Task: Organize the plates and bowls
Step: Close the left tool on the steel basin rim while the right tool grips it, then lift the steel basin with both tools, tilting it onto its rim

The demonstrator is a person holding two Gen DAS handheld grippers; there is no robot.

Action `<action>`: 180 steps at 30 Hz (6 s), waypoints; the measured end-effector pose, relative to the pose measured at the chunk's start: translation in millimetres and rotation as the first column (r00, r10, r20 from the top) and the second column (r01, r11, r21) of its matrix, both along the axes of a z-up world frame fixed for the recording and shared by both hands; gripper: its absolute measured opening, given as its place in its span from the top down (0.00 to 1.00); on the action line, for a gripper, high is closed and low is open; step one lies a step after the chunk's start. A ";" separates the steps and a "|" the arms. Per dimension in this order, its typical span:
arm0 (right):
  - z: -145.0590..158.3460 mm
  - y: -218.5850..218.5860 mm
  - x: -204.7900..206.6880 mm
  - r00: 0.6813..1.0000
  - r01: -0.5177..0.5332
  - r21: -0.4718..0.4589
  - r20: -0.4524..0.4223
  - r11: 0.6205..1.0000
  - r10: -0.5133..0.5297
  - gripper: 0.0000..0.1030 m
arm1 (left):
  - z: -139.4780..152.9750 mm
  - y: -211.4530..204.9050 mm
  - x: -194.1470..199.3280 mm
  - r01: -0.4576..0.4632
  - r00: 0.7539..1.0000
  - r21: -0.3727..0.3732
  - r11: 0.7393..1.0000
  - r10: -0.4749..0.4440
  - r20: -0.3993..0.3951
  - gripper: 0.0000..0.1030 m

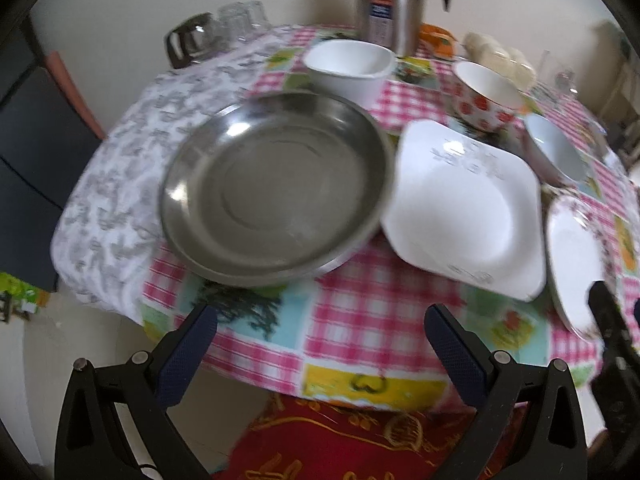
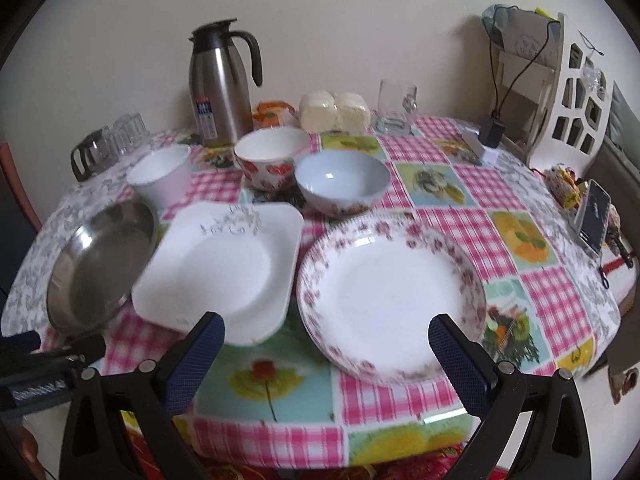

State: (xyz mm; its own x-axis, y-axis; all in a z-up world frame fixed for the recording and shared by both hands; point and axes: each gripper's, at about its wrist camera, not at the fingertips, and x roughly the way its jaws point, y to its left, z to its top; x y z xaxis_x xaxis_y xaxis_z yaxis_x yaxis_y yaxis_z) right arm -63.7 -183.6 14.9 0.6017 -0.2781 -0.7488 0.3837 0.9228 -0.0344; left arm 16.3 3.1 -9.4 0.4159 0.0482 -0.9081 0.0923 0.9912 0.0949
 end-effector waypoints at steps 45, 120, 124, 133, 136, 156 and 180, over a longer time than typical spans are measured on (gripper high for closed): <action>6.4 22.0 145.8 0.991 -0.131 0.104 0.025 0.986 0.129 0.00 | 18.2 80.8 132.8 -0.266 0.956 -0.246 0.932 0.287 0.053 0.00; -75.5 137.4 182.8 0.902 -0.399 0.249 -0.064 0.883 0.426 0.83 | -61.9 206.7 136.6 -0.583 0.808 -0.321 0.747 0.574 -0.131 0.76; -65.5 139.2 180.8 0.899 -0.415 0.225 -0.043 0.881 0.435 0.82 | -59.2 206.7 136.8 -0.575 0.813 -0.327 0.750 0.568 -0.128 0.76; -46.4 135.3 174.6 0.899 -0.427 0.216 0.003 0.878 0.437 0.82 | -39.4 201.3 134.0 -0.539 0.833 -0.357 0.763 0.547 -0.089 0.76; -36.5 131.5 171.1 0.901 -0.428 0.215 0.027 0.878 0.433 0.82 | -28.3 198.1 132.0 -0.519 0.842 -0.370 0.771 0.535 -0.066 0.76; 23.5 67.3 133.7 0.922 -0.383 0.198 0.147 0.902 0.359 0.81 | 44.6 124.6 110.9 -0.342 0.904 -0.424 0.839 0.417 0.095 0.76; 51.3 -53.8 68.6 0.961 -0.247 0.183 0.173 0.952 0.216 0.80 | 58.0 -12.5 81.3 -0.122 0.971 -0.388 0.914 0.190 0.142 0.76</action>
